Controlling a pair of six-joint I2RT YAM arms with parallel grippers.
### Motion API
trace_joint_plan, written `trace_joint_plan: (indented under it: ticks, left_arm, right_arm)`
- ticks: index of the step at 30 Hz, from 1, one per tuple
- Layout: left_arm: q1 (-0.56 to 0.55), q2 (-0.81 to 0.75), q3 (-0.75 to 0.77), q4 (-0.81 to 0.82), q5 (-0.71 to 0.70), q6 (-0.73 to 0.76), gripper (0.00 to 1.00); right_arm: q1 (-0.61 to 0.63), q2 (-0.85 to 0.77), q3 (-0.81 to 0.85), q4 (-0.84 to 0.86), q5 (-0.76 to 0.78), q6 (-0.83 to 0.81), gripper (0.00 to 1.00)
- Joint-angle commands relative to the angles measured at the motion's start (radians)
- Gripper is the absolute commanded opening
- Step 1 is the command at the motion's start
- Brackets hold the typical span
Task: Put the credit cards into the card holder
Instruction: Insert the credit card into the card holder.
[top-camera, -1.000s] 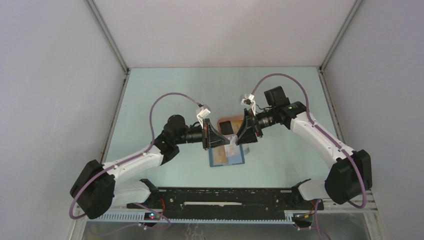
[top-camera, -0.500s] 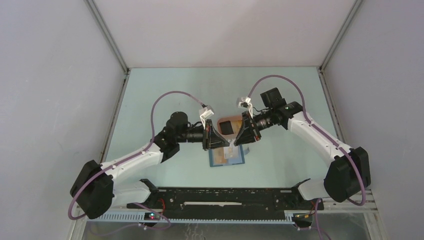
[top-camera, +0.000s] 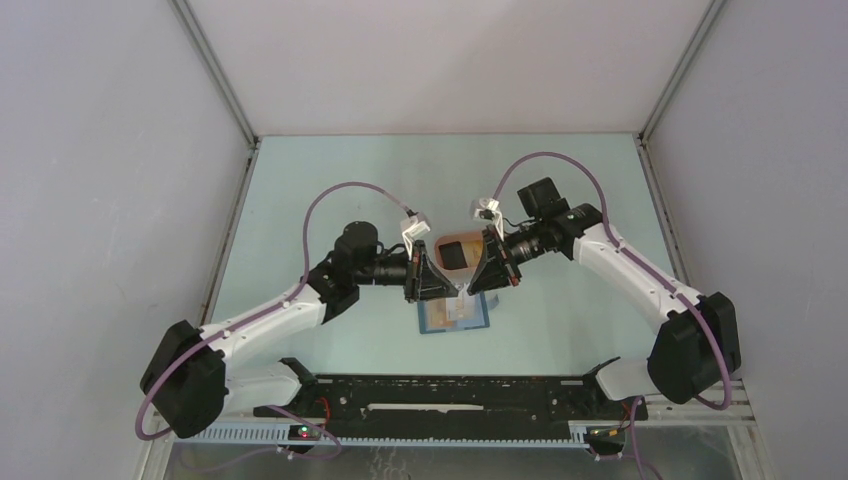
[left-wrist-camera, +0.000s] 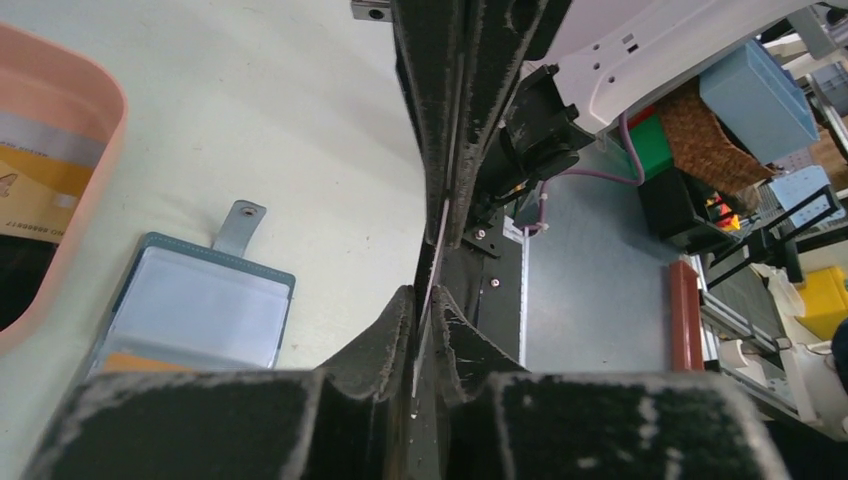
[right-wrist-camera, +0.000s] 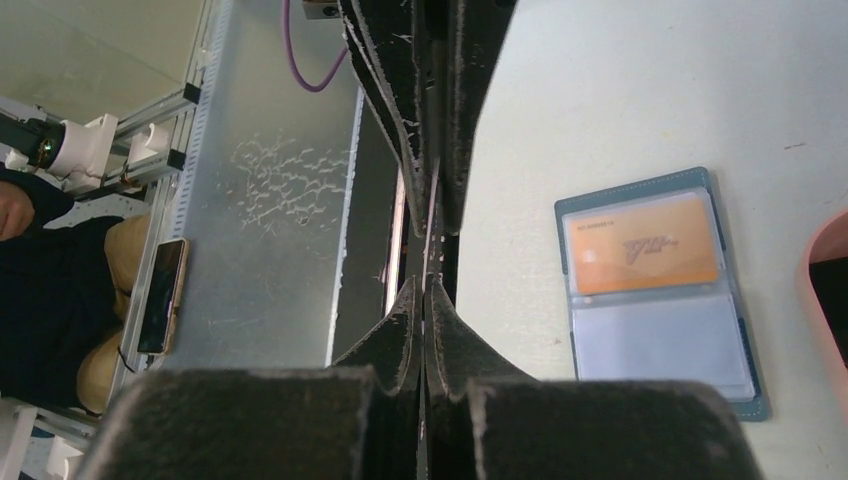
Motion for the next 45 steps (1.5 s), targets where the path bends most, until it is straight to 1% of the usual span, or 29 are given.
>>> trace_joint_plan:
  ticks: [1, 3, 6, 8, 9, 11, 12, 15, 17, 19, 20, 22, 24, 28, 33, 36, 42, 45]
  left_arm:
    - [0.004, -0.023, 0.058, -0.024, -0.062, 0.034, 0.21]
    - [0.004, -0.064, 0.039, -0.028, -0.109, 0.032, 0.34]
    - [0.006, -0.142, -0.005, -0.043, -0.202, 0.033, 0.47]
    - [0.006, -0.208, -0.044, -0.066, -0.286, 0.044, 0.49]
    - [0.007, -0.242, -0.069, -0.078, -0.351, 0.049, 0.50]
    - [0.007, -0.325, -0.132, -0.077, -0.436, 0.048, 0.54]
    - [0.008, -0.367, -0.171, -0.065, -0.472, 0.040, 0.57]
    - [0.008, -0.485, -0.296, 0.013, -0.562, -0.006, 0.67]
    - [0.008, -0.554, -0.373, 0.066, -0.620, -0.062, 0.74]
    - [0.008, -0.594, -0.433, 0.087, -0.677, -0.116, 0.85]
    - [0.008, -0.604, -0.463, 0.092, -0.693, -0.138, 0.87]
    - [0.008, -0.607, -0.488, 0.092, -0.701, -0.162, 0.88]
    - [0.008, -0.589, -0.504, 0.090, -0.704, -0.194, 0.87]
    - [0.008, -0.516, -0.519, 0.099, -0.720, -0.245, 0.85]
    - [0.008, -0.424, -0.528, 0.096, -0.763, -0.296, 0.83]
    - [0.008, -0.376, -0.532, 0.097, -0.775, -0.312, 0.77]
    - [0.008, -0.302, -0.559, 0.153, -0.771, -0.344, 0.72]
    - [0.007, -0.263, -0.556, 0.166, -0.768, -0.345, 0.69]
  right_arm:
    - [0.023, -0.003, 0.038, -0.018, -0.040, -0.021, 0.00]
    - [0.019, 0.001, 0.038, -0.019, -0.033, -0.019, 0.00]
    - [0.006, 0.006, 0.029, 0.003, -0.021, 0.019, 0.00]
    - [-0.010, -0.011, -0.019, 0.093, 0.010, 0.104, 0.00]
    - [-0.024, -0.026, -0.065, 0.161, 0.031, 0.158, 0.00]
    - [-0.051, -0.066, -0.155, 0.301, 0.055, 0.259, 0.00]
    - [-0.065, -0.086, -0.201, 0.403, 0.074, 0.332, 0.00]
    - [-0.098, -0.142, -0.329, 0.604, 0.139, 0.467, 0.00]
    - [-0.104, -0.151, -0.385, 0.686, 0.198, 0.534, 0.00]
    - [-0.099, -0.119, -0.406, 0.724, 0.240, 0.583, 0.00]
    - [-0.092, -0.103, -0.408, 0.729, 0.279, 0.599, 0.00]
    - [-0.072, -0.070, -0.408, 0.736, 0.365, 0.645, 0.00]
    - [-0.062, -0.042, -0.413, 0.755, 0.418, 0.690, 0.00]
    - [-0.047, -0.001, -0.427, 0.800, 0.469, 0.757, 0.00]
    - [-0.046, 0.036, -0.444, 0.827, 0.475, 0.802, 0.00]
    - [-0.046, 0.047, -0.469, 0.852, 0.479, 0.828, 0.00]
    - [-0.043, 0.089, -0.476, 0.876, 0.461, 0.865, 0.00]
    - [-0.043, 0.096, -0.476, 0.872, 0.478, 0.868, 0.00]
